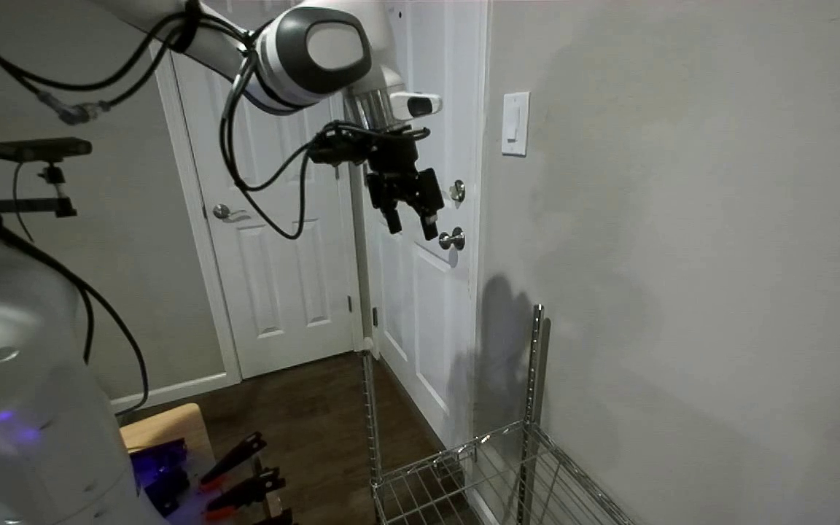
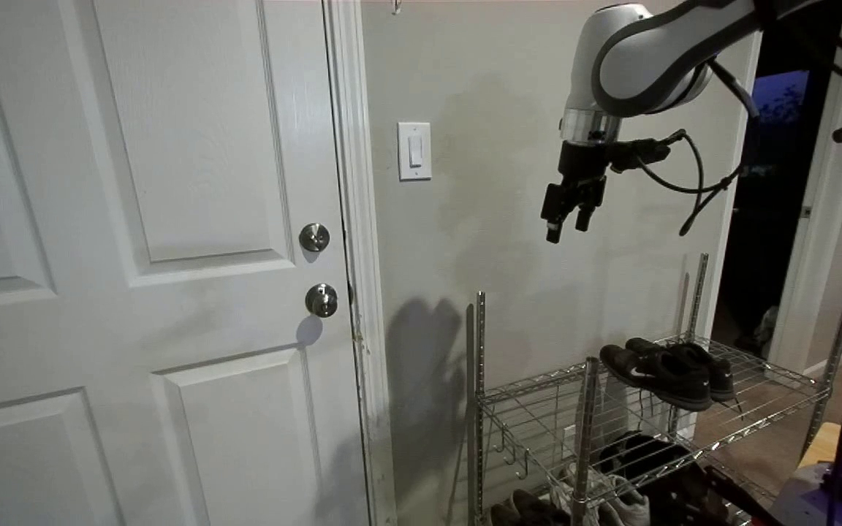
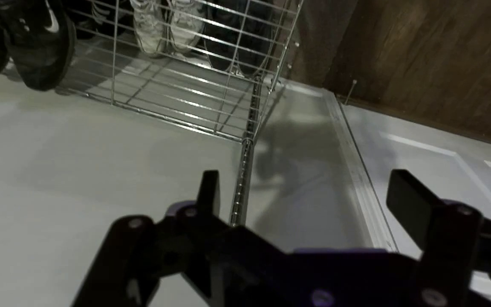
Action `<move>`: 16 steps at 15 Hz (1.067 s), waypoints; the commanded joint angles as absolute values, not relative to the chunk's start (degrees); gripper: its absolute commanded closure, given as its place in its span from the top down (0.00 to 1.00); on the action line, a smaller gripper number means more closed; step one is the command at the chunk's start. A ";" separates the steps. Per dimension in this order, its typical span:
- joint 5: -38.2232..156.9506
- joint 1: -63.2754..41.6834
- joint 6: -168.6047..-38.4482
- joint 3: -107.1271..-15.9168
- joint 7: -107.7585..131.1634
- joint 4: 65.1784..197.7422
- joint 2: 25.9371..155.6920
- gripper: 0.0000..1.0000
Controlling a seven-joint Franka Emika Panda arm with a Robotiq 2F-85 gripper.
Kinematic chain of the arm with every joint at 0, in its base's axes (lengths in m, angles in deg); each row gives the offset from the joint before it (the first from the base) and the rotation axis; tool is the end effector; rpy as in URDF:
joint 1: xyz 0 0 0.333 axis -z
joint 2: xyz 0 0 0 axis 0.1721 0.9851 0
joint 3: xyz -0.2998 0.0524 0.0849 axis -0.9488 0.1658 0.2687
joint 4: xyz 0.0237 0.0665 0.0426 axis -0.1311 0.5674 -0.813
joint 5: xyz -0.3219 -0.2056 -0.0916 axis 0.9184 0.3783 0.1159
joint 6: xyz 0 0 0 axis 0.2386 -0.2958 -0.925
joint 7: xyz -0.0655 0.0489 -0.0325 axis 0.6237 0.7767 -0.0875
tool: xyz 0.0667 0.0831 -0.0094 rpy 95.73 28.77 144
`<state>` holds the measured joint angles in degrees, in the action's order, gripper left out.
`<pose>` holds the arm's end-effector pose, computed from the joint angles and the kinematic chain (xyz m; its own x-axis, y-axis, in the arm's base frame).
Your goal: Turn off the light switch.
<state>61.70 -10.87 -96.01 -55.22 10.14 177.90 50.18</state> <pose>0.4372 0.0233 0.4838 0.9747 0.0588 0.2158 0.0404 -0.9952 0.0887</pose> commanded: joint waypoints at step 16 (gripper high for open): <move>81.29 -10.51 -120.30 -50.73 27.38 158.25 70.41 0.60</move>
